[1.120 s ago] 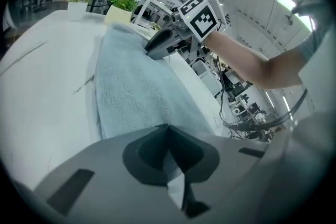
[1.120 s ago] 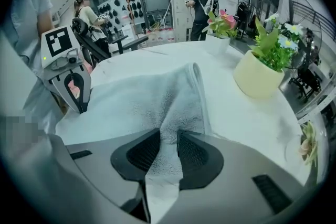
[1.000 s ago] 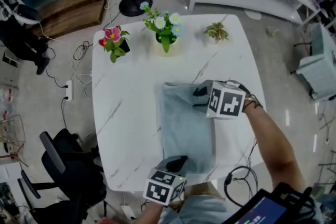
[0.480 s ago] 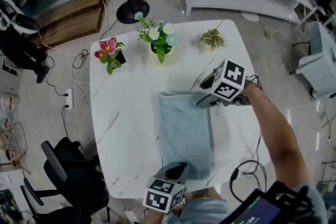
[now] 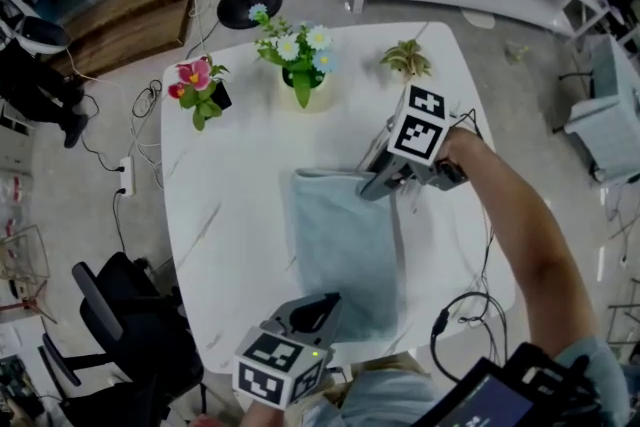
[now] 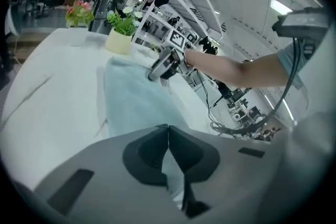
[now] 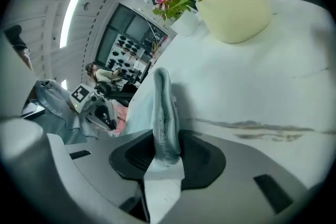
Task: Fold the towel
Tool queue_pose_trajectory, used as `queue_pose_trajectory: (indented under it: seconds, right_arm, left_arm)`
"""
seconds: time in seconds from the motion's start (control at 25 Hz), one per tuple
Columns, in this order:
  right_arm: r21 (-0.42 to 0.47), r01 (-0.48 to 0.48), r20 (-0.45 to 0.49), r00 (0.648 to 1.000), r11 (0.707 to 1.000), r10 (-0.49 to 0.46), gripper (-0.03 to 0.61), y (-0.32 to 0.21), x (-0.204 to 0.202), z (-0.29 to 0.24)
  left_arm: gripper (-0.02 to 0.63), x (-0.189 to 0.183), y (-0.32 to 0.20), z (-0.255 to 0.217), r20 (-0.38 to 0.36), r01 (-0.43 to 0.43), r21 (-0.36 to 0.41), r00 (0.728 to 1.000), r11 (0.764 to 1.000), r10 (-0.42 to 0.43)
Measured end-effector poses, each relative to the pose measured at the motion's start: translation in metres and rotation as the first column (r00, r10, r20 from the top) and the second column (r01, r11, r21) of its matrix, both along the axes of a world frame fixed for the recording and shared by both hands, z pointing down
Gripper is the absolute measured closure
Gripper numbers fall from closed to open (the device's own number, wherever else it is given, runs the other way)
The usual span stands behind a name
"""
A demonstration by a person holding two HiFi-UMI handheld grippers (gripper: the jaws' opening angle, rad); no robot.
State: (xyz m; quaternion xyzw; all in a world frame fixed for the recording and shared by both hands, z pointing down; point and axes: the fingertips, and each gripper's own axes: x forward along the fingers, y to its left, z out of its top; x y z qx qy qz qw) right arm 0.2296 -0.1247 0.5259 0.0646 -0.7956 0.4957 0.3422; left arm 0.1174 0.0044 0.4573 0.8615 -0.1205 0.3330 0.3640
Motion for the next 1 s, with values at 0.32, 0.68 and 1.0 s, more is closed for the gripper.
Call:
queue_pose_trajectory:
  seconds: [0.32,0.68,1.0]
  right_arm:
    - [0.065,-0.014,-0.017,1.000,0.998,0.015,0.491,-0.006,0.002,0.006]
    - [0.256,-0.064,-0.072,0.994,0.965,0.085,0.492,-0.020,0.001,-0.021]
    - [0.620,0.043,-0.054,0.998,0.783,-0.011,0.494,0.012,-0.044,-0.116]
  left_arm:
    - [0.606,0.027,-0.066,0.029,-0.046,-0.106,-0.108,0.994,0.988,0.101]
    - [0.607,0.028,-0.060,0.065,0.007,-0.121,-0.309,0.992,0.943,0.130]
    - [0.607,0.022,-0.065,0.050,-0.013,-0.052,-0.218,0.999,0.975,0.051]
